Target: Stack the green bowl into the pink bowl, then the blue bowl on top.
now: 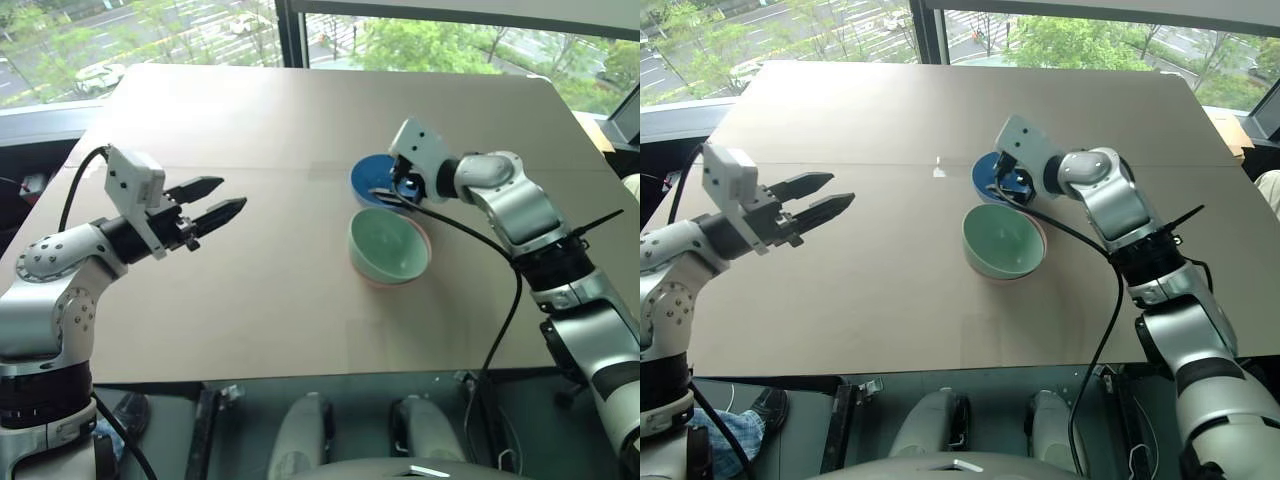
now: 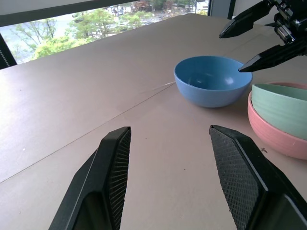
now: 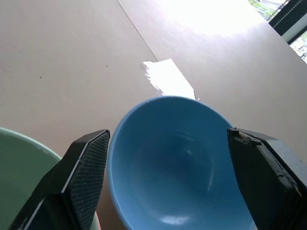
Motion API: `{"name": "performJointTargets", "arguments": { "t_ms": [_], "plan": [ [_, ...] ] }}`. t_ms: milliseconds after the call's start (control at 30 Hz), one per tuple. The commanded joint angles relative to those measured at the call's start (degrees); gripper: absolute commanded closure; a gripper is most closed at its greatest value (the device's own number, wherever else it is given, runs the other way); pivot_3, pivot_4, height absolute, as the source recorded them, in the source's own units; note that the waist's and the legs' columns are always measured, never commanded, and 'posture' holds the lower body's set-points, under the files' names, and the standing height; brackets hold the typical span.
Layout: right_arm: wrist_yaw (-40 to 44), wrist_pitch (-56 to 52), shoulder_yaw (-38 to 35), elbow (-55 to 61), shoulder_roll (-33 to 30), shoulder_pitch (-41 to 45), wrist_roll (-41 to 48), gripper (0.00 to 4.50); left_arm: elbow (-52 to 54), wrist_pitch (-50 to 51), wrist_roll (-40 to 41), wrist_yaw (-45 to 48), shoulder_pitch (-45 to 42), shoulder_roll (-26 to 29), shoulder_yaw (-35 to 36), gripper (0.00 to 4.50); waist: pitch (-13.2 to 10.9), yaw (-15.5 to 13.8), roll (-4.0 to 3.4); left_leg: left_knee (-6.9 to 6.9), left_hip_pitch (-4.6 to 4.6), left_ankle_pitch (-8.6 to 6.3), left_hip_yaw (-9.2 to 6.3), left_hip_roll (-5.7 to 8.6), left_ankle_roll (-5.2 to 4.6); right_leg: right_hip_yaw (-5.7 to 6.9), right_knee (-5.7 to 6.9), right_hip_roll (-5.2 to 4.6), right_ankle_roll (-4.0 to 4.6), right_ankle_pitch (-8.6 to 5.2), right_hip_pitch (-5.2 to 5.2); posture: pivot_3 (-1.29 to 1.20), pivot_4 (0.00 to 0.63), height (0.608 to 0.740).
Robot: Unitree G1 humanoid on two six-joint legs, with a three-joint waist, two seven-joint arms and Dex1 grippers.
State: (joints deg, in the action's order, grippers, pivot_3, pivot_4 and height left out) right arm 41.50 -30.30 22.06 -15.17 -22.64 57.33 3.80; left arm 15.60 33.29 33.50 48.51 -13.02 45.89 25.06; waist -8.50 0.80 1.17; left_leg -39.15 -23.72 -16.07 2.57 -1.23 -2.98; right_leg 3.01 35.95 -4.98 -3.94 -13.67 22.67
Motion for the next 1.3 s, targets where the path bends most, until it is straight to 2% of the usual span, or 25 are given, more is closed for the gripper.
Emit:
{"name": "performJointTargets", "arguments": {
  "t_ms": [33,333,600,700,733,767,800,833,867,900,1000,1300],
  "plan": [
    [-0.7,1.3,-1.2,-2.1,2.8,2.6,-1.2,0.38,3.8,2.5,3.8,-1.3,1.3,1.1,4.5,1.75,0.0,0.0,0.00,0.00,0.00,0.00,-0.01,0.00,0.00,0.00,0.00,-0.01,0.00,0.00,0.00,0.00,0.150,0.740],
    [-5.2,7.7,-1.7,-19.8,10.4,5.6,-5.8,0.38,3.5,3.8,6.1,1.2,5.2,4.1,7.0,1.75,0.0,0.2,-0.03,0.07,0.04,0.06,-0.03,0.14,0.11,0.02,0.00,0.04,0.01,0.00,0.00,0.00,0.150,0.740],
    [-6.4,14.1,-0.8,-31.8,13.4,7.6,-11.0,0.38,2.6,5.8,10.5,7.5,6.7,7.7,7.7,1.75,0.0,1.3,-0.06,0.20,0.09,0.10,-0.04,0.14,0.18,0.06,-0.04,0.06,0.02,-0.01,0.01,0.00,0.150,0.740],
    [-6.5,15.1,-1.5,-33.2,13.9,8.1,-11.6,1.14,2.4,5.5,10.6,8.0,6.4,8.0,7.3,1.61,0.0,1.7,-0.07,0.20,0.10,0.11,-0.06,0.14,0.19,0.05,-0.02,0.06,0.02,0.00,0.00,0.00,0.150,0.740],
    [-6.5,15.2,-1.6,-33.4,14.0,8.1,-11.7,1.60,2.3,5.5,10.6,8.0,6.3,8.0,7.2,1.61,0.0,1.7,-0.07,0.22,0.10,0.12,-0.05,0.14,0.22,0.05,-0.02,0.06,0.02,0.00,0.01,0.00,0.150,0.740],
    [-6.5,15.2,-1.7,-33.4,14.1,8.1,-11.8,1.60,2.1,5.4,10.4,8.2,6.1,8.1,6.9,1.61,0.0,1.8,-0.07,0.23,0.10,0.13,-0.05,0.13,0.23,0.05,-0.01,0.06,0.02,0.00,0.01,0.00,0.150,0.740],
    [-6.5,15.3,-1.9,-33.3,14.2,8.0,-11.9,2.23,2.0,5.3,10.3,8.5,5.9,8.2,6.6,1.61,0.0,1.8,-0.08,0.25,0.10,0.14,-0.06,0.13,0.25,0.05,-0.01,0.07,0.02,0.00,0.01,0.00,0.150,0.740],
    [-6.4,15.3,-2.0,-33.2,14.2,7.9,-12.0,2.46,1.8,5.2,10.2,8.6,5.7,8.3,6.4,1.61,0.0,1.8,-0.08,0.29,0.11,0.16,-0.07,0.12,0.28,0.05,-0.01,0.08,0.02,0.00,0.02,0.00,0.150,0.740],
    [-6.4,15.3,-2.1,-33.1,14.3,7.8,-12.1,2.98,1.6,4.9,10.0,8.9,5.4,8.4,6.1,1.61,0.0,1.8,-0.08,0.35,0.13,0.18,-0.07,0.10,0.31,0.05,-0.02,0.09,0.02,-0.01,0.01,0.00,0.150,0.740],
    [-6.4,15.4,-2.3,-33.0,14.3,7.7,-12.2,3.12,1.4,4.8,9.8,9.0,5.2,8.5,5.9,1.61,0.0,1.7,-0.08,0.36,0.13,0.18,-0.07,0.10,0.31,0.05,-0.02,0.09,0.02,-0.01,0.01,0.00,0.150,0.740],
    [-6.3,15.3,-2.6,-32.3,14.2,7.4,-12.3,4.32,0.8,4.8,9.9,9.1,4.4,8.4,5.7,1.61,0.0,1.7,-0.08,0.36,0.13,0.18,-0.07,0.11,0.31,0.05,-0.02,0.09,0.02,0.00,0.01,0.00,0.150,0.740],
    [-4.9,14.4,-4.3,-23.3,11.0,5.6,-12.3,4.42,-0.6,3.3,10.1,9.3,1.6,7.4,4.4,1.61,0.0,1.6,-0.08,0.43,0.15,0.18,-0.07,0.11,0.31,0.03,-0.04,0.08,0.03,0.00,0.02,0.00,0.150,0.740]
  ]
}}
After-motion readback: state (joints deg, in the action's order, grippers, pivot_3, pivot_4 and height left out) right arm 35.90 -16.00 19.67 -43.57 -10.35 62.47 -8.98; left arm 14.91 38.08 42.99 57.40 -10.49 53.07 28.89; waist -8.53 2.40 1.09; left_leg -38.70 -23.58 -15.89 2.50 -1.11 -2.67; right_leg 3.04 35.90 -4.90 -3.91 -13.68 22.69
